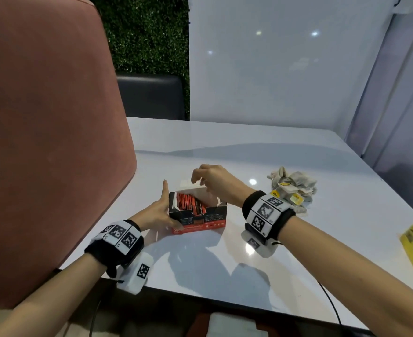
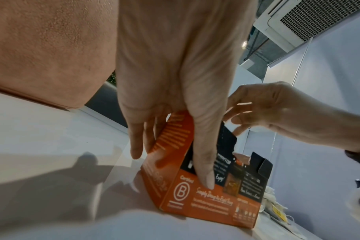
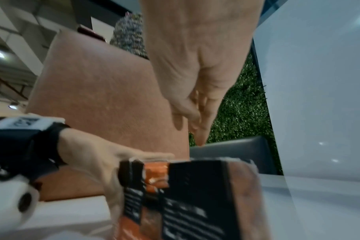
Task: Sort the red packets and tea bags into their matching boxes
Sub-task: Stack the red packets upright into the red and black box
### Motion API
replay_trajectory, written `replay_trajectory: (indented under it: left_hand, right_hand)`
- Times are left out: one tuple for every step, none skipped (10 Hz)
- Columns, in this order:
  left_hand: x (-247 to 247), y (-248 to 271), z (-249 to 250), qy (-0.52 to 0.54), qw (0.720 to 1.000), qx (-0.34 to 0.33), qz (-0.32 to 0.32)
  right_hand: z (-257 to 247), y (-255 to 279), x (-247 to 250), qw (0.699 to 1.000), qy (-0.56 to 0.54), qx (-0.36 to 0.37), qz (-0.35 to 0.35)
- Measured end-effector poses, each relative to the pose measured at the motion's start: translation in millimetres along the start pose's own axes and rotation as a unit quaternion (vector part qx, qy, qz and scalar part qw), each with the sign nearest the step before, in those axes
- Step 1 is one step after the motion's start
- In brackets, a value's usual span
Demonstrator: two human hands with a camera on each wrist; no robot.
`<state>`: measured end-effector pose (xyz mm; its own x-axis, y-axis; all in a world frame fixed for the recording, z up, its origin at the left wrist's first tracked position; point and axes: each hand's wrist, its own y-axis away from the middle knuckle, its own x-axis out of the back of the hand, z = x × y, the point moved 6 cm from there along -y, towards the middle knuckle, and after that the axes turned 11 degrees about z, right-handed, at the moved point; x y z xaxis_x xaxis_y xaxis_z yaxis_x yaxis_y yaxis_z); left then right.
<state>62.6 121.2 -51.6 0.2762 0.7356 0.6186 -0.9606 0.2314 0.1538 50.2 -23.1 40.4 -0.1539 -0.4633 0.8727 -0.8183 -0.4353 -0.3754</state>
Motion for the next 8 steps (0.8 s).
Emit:
replay_trajectory:
  left_hand:
    - [-2, -2, 1, -0.006, 1.000, -0.008, -0.001]
    - [-5, -2, 2, -0.010, 1.000, 0.000, 0.001]
    - [-7, -4, 3, -0.031, 0.999, -0.011, 0.013]
    - [-7, -7, 3, -0.031, 0.999, -0.021, 0.016]
    - [-9, -8, 4, -0.029, 0.999, -0.024, 0.006]
    - [-15, -3, 9, -0.013, 1.000, -0.023, -0.017]
    - [-12, 0, 5, 0.003, 0.999, -0.019, -0.038]
    - [-1, 1, -1, 0.004, 0.999, -0.014, -0.044]
  right_hand:
    - [7, 2, -16, 0.990, 0.055, -0.112, -0.065]
    - [18, 0, -44, 0.966, 0.048, -0.202, -0.154]
    - [21, 2, -60, 0.947, -0.016, -0.254, -0.198]
    - [29, -2, -69, 0.919, -0.112, -0.308, -0.218]
    - [25, 0, -70, 0.916, -0.128, -0.316, -0.213]
    - [22, 2, -61, 0.927, -0.087, -0.318, -0.180]
    - [17, 1, -30, 0.956, 0.039, -0.248, -0.154]
    - [41, 0, 5, 0.961, -0.010, -0.272, -0.049]
